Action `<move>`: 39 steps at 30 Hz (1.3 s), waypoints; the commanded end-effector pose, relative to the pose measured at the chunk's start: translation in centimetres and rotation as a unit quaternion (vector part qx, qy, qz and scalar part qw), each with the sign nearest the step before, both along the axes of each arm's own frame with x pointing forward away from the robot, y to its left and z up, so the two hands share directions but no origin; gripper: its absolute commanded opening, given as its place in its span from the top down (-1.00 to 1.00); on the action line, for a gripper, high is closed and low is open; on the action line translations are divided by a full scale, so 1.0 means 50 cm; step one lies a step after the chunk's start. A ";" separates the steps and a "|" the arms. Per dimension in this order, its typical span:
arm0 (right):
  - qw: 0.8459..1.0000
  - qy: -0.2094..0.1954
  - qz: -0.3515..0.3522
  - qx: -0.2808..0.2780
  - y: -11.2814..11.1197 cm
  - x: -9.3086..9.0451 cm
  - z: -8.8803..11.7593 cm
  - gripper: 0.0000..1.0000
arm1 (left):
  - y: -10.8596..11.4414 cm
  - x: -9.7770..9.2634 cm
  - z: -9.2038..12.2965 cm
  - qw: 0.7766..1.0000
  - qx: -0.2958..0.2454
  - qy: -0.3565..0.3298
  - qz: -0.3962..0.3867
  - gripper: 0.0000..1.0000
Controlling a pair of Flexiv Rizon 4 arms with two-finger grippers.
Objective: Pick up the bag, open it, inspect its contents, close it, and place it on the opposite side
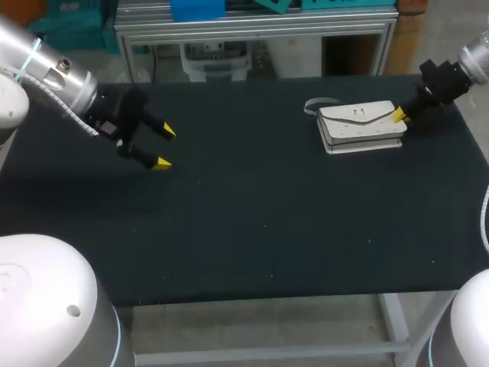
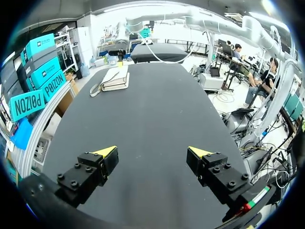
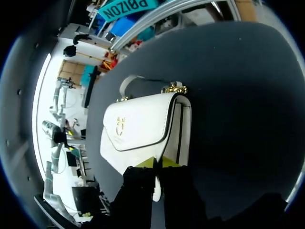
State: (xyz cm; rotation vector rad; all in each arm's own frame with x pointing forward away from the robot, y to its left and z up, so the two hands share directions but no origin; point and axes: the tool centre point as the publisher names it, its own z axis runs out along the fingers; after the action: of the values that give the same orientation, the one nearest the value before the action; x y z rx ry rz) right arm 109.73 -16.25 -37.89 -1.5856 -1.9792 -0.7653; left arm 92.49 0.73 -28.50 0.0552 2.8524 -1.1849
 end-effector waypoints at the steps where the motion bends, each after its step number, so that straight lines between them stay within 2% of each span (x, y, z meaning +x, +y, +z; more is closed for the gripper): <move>1: 0.999 -0.021 -0.024 -0.009 0.027 -0.066 0.007 1.00 | 0.001 -0.008 -0.003 1.000 -0.003 -0.016 0.015 -1.00; 3: 0.999 -0.011 -0.029 0.011 0.034 -0.088 0.010 1.00 | 0.001 -0.008 -0.003 1.000 -0.003 -0.016 0.015 -1.00; 21: 0.999 -0.011 -0.029 0.011 0.034 -0.088 0.010 1.00 | 0.001 -0.008 -0.003 1.000 -0.003 -0.016 0.015 -1.00; 22: 0.999 -0.010 -0.033 0.010 0.048 -0.090 0.008 1.00 | 0.001 -0.008 -0.003 1.000 -0.003 -0.016 0.015 -1.00; 27: 0.999 -0.010 -0.042 0.011 0.112 -0.138 0.005 1.00 | 0.001 -0.008 -0.003 1.000 -0.003 -0.016 0.015 -1.00; 33: 0.998 -0.025 -0.051 0.018 0.181 -0.213 0.021 1.00 | 0.001 -0.008 -0.003 1.000 -0.003 -0.016 0.015 -1.00; 39: 0.998 -0.032 -0.053 0.020 0.243 -0.270 0.033 1.00 | 0.001 -0.008 -0.003 1.000 -0.003 -0.016 0.015 -1.00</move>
State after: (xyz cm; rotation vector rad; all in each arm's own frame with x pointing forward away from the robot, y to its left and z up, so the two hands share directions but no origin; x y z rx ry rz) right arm 98.63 -5.28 -36.61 -1.5350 -1.8937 -0.7935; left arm 92.12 0.79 -28.52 0.0313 2.8168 -1.1738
